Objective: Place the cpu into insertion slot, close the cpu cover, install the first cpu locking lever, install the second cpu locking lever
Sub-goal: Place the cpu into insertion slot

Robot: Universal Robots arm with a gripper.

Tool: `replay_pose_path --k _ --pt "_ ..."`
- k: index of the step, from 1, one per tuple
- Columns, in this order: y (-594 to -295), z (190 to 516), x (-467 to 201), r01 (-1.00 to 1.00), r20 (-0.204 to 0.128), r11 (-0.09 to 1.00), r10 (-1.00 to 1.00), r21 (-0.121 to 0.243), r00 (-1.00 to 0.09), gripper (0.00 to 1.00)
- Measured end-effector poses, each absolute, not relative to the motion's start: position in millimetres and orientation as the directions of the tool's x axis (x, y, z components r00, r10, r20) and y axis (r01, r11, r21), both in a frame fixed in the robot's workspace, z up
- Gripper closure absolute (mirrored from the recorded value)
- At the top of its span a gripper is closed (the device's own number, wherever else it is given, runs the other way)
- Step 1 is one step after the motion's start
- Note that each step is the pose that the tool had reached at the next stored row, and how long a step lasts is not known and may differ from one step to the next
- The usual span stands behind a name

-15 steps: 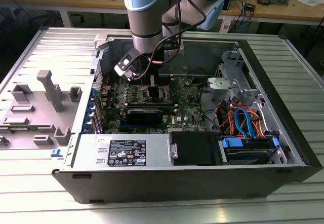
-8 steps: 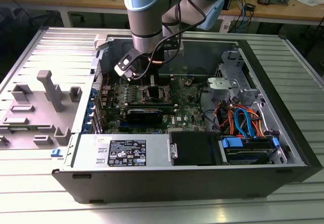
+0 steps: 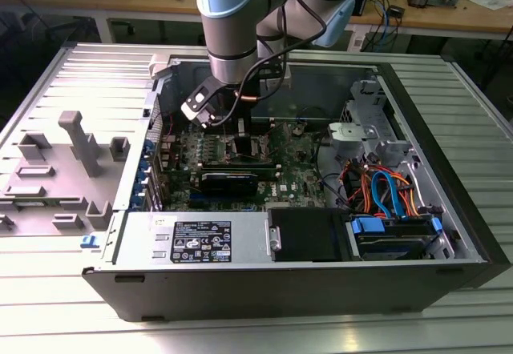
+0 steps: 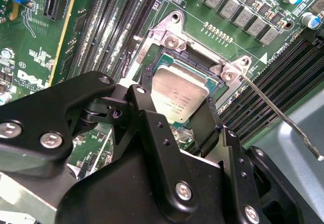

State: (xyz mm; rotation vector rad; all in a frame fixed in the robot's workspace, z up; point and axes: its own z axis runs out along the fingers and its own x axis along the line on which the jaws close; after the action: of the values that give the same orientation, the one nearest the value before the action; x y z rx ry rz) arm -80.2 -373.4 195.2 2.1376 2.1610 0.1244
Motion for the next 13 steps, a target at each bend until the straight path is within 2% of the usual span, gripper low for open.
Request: replay_pose_path --k 13 --pt "-373.4 199.1 -80.2 0.992 -0.007 0.011 1.0 0.128 -0.01 0.45"
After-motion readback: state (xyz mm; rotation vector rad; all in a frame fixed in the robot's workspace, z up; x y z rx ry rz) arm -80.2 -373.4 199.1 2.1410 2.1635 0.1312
